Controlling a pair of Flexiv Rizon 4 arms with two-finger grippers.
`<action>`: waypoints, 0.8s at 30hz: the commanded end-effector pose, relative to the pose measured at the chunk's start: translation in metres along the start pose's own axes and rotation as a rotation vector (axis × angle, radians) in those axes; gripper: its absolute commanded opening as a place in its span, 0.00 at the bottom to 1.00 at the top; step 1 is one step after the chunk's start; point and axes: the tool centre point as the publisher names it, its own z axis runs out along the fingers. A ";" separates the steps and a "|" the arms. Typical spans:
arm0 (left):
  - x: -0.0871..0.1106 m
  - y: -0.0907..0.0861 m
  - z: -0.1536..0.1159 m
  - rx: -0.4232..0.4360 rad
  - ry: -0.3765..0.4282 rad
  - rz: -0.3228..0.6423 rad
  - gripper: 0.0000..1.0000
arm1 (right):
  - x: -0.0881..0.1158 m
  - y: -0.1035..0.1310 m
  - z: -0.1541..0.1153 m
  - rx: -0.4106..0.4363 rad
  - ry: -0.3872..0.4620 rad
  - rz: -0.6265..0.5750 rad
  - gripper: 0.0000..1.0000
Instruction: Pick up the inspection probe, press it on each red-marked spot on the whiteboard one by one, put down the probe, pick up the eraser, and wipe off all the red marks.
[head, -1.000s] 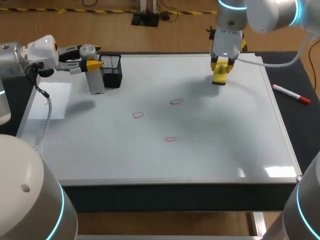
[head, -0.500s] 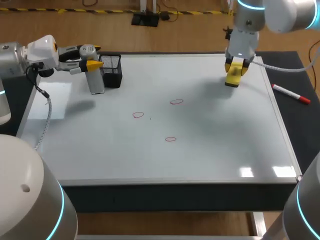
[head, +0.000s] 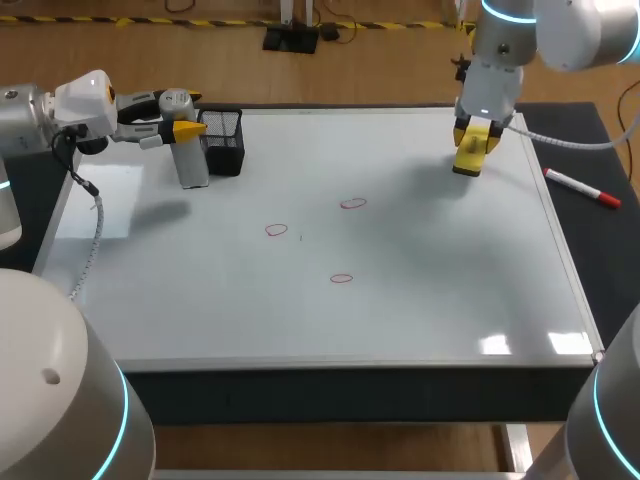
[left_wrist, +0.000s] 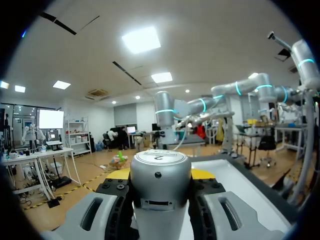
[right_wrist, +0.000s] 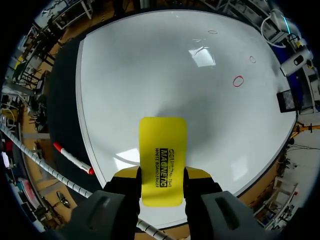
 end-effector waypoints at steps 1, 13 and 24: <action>0.000 -0.001 0.000 0.000 0.000 0.001 0.00 | 0.001 0.000 -0.001 0.003 0.002 -0.002 0.00; 0.011 0.001 0.016 0.021 0.033 -0.004 0.00 | 0.001 0.000 -0.001 0.003 0.002 -0.002 0.00; 0.053 -0.003 0.054 0.059 0.148 0.002 0.00 | 0.001 0.000 -0.001 0.003 0.002 -0.002 0.00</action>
